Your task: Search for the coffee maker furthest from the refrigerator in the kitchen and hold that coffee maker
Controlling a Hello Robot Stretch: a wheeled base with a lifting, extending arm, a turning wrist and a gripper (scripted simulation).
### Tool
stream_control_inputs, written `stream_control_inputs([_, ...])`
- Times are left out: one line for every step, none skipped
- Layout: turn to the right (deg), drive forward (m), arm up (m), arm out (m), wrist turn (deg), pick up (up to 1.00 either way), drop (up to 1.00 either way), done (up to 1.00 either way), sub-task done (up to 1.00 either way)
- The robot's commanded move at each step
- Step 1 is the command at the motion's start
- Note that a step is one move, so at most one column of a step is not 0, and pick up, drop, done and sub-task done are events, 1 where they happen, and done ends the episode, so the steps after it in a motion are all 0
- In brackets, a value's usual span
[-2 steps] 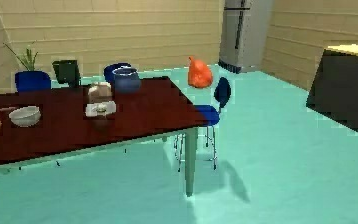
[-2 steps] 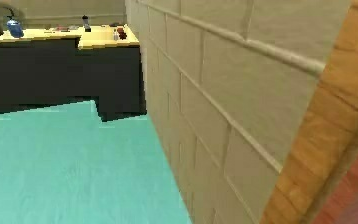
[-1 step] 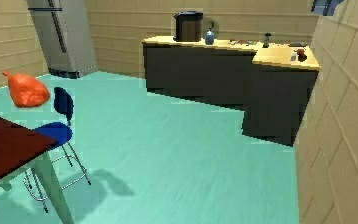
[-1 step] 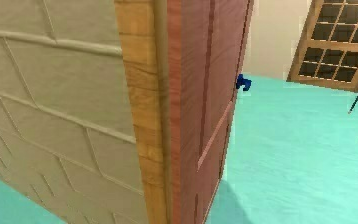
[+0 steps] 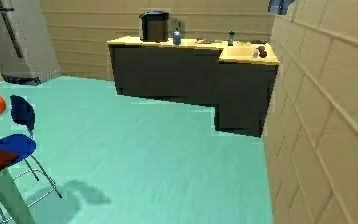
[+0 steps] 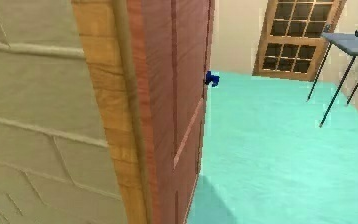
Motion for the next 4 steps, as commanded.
stream_control_inputs([0.0, 1.0, 0.0, 0.0, 0.0, 0.0, 0.0, 0.0, 0.0])
stream_control_inputs([0.0, 1.0, 0.0, 0.0, 0.0, 0.0, 0.0, 0.0, 0.0])
stream_control_inputs([6.0, 0.0, 0.0, 0.0, 0.0, 0.0, 0.0, 0.0, 0.0])
stream_control_inputs([0.0, 0.15, 0.0, 0.0, 0.0, 0.0, 0.0, 0.0, 0.0])
